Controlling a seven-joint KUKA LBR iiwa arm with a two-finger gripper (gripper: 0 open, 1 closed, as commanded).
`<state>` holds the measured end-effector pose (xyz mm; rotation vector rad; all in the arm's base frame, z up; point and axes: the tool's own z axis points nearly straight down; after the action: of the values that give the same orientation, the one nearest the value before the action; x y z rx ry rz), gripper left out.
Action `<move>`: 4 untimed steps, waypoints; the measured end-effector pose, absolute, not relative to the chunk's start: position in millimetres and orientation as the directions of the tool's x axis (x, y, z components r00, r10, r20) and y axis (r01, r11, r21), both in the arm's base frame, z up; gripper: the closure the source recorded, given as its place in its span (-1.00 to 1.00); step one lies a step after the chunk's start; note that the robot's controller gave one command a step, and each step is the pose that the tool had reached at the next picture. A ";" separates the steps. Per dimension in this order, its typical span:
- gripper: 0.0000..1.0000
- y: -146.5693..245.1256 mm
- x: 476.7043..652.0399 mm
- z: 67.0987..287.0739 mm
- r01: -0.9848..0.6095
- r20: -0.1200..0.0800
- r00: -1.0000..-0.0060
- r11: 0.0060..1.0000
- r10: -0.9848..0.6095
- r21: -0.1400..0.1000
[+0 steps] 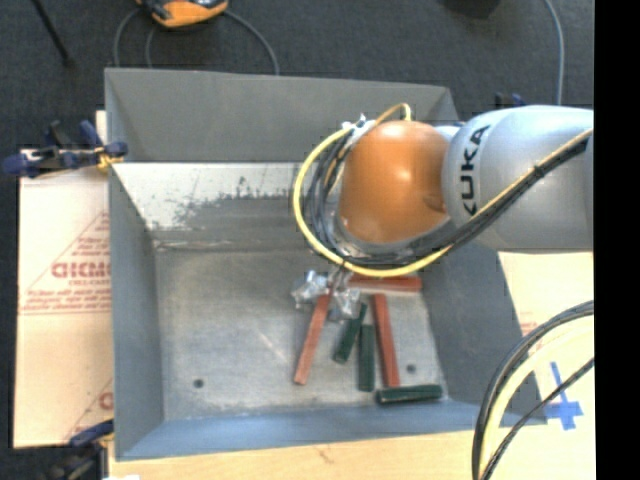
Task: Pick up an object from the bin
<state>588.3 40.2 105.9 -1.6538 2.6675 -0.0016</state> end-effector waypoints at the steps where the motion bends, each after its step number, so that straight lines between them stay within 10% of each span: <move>1: 1.00 40.0 588.9 115.1 -0.895 -0.003 -0.447 0.447 -0.895 -0.004; 4: 1.00 39.8 588.4 126.2 -0.893 -0.001 -0.451 0.451 -0.893 0.000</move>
Offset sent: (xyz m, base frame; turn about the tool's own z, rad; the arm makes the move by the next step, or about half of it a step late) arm 0.0002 0.0001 0.0030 0.0000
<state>588.4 39.8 126.2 -1.6464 2.6753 0.0011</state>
